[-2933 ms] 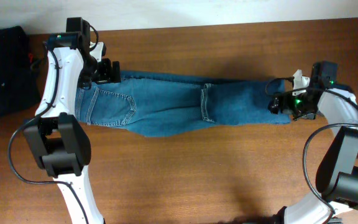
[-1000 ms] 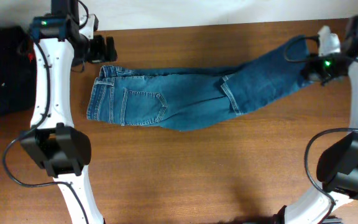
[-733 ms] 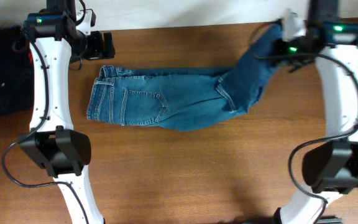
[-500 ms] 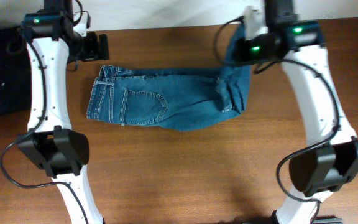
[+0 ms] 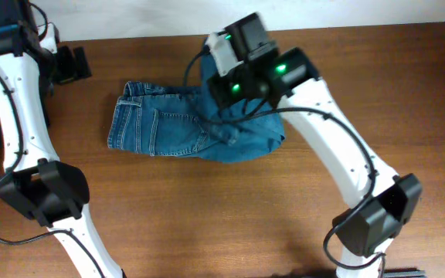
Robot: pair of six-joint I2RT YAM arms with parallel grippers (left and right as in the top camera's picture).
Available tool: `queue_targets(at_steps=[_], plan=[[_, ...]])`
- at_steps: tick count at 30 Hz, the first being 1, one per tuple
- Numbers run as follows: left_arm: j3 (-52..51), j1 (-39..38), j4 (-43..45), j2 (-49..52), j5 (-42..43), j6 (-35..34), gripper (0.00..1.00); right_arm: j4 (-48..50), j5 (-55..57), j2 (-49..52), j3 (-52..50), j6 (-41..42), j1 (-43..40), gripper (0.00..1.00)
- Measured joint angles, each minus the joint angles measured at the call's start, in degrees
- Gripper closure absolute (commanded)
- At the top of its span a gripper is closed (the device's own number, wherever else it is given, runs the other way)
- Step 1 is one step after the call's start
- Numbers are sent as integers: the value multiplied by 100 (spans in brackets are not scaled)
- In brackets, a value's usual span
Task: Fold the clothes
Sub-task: 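Fold the grasped right end leftward over onto the waistband half, then press the fold down, open the right gripper and raise both arms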
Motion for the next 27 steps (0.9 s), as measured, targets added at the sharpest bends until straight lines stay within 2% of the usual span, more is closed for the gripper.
queue_targets(at_steps=[8,18,27], plan=[[0,2,-13,0,2,2,1,160,120,706,9,-352,619,96],[0,2,-76,0,2,0,1,1220,166,1882,9,-415,1261,96],[2,2,-160,0,4,2,1,2037,136,2004,24,-188,1462,96]])
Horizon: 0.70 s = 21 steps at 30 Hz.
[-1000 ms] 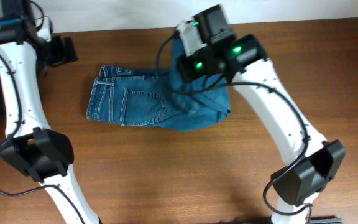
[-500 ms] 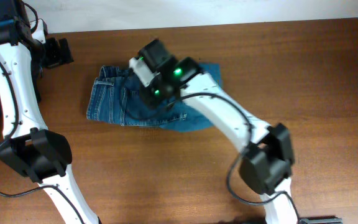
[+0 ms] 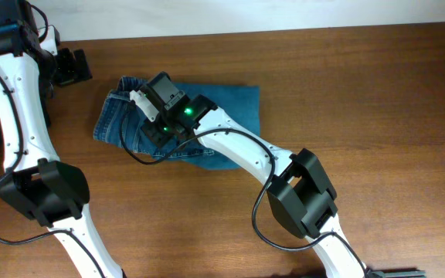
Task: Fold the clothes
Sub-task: 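Press the fold down, open the right gripper and raise both arms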
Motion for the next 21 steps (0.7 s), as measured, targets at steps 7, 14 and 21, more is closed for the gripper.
queue_targets(at_steps=[7,14,21], plan=[[-2,0,-13,0,7,-2,3,-42,-17,0,173,369,-9,96],[-2,-13,-20,39,184,-2,25,-463,188,-2,726,675,-94,96],[-2,-37,-7,463,258,0,25,-385,-28,-2,756,1019,-553,96]])
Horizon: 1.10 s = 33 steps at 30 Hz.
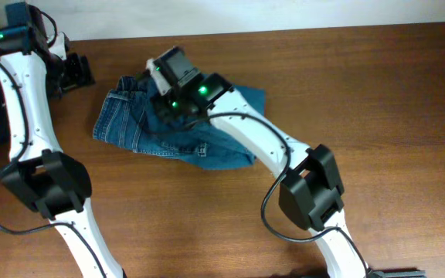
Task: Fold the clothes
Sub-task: 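Press the fold down, open the right gripper and raise both arms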
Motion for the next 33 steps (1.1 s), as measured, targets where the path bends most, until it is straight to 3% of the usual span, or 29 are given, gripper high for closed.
queue_targets(at_steps=[13,25,26,28,29,33], plan=[[-31,0,-17,177,2,0,24,457,-120,55,0,66,0,96],[-31,0,-20,177,4,0,22,933,-98,815,0,-66,483,96],[-31,0,-20,177,7,0,19,960,-98,839,0,-70,501,86],[-31,0,-20,177,7,4,16,986,-103,863,0,-87,527,8],[-31,0,-17,177,11,7,15,997,-118,863,0,-109,533,1],[-31,0,-17,177,90,0,14,1029,-236,863,15,-133,603,1]])
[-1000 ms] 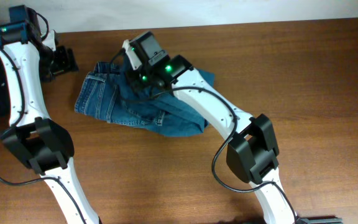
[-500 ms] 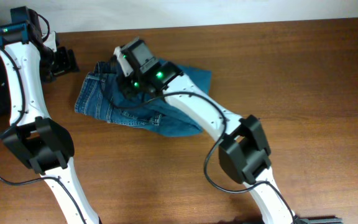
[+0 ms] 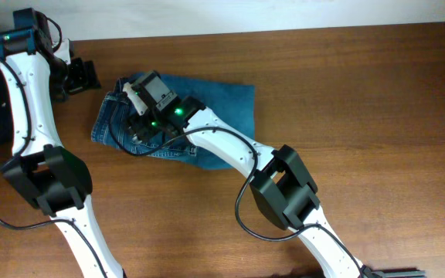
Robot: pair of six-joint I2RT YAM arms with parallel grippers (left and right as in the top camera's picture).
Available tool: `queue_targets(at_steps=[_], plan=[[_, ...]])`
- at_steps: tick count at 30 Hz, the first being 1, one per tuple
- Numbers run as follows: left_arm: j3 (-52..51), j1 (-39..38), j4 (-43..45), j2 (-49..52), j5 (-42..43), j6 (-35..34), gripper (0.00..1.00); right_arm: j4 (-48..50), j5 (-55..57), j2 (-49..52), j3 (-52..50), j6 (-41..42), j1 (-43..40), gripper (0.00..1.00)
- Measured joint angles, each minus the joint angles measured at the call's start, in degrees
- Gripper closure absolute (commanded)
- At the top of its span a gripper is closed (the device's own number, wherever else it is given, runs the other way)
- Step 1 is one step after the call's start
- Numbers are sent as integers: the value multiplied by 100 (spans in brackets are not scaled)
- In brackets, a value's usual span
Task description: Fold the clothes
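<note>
A pair of blue jeans (image 3: 222, 100) lies at the back middle of the brown table (image 3: 361, 139). Its right part is a smooth, flat panel; its left part shows the waistband and pockets. My right gripper (image 3: 136, 117) reaches far left and sits low over the waistband end, its fingers hidden under the wrist. My left gripper (image 3: 82, 76) hovers just off the jeans' upper left corner and holds nothing that I can see. Whether its jaws are apart does not show from above.
The right arm's elbow (image 3: 284, 185) crosses the table's middle in front of the jeans. The left arm's elbow (image 3: 46, 179) stands at the left front. A dark object lies beyond the table's left edge. A white wall runs along the back.
The right gripper has moved left and down onto the waistband end. The jeans, then bunched under it, now lie flatter with a smooth right panel. The left gripper has shifted slightly toward the jeans.
The right gripper first stood at the jeans' right side with fabric bunched under it. Then it was at the left over a flat folded panel. Then it sat further back with the cloth gathered up, and now it is low at the left end again.
</note>
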Motion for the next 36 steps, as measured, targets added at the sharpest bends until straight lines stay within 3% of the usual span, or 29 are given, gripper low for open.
queue_targets(at_steps=[6,12,16,20,21,28,36], plan=[[162,0,-4,0,291,0,14,-160,-323,-2,269,-15,15,1],[632,-31,-55,-87,448,2,16,-1161,-332,-221,708,-46,-175,1],[640,-208,-190,-299,503,-26,40,-1808,-291,-702,872,-52,-557,1],[684,-686,-343,-431,562,70,96,-2728,57,-1344,1025,-57,-1237,1],[686,-817,-356,-435,570,87,100,-2966,155,-1456,1054,-61,-1397,1],[686,-1928,-385,-437,479,190,100,-4645,684,-1742,1082,-59,-2973,1],[-229,-2592,-138,-470,-188,197,100,-5005,835,-1725,833,-59,-4212,1]])
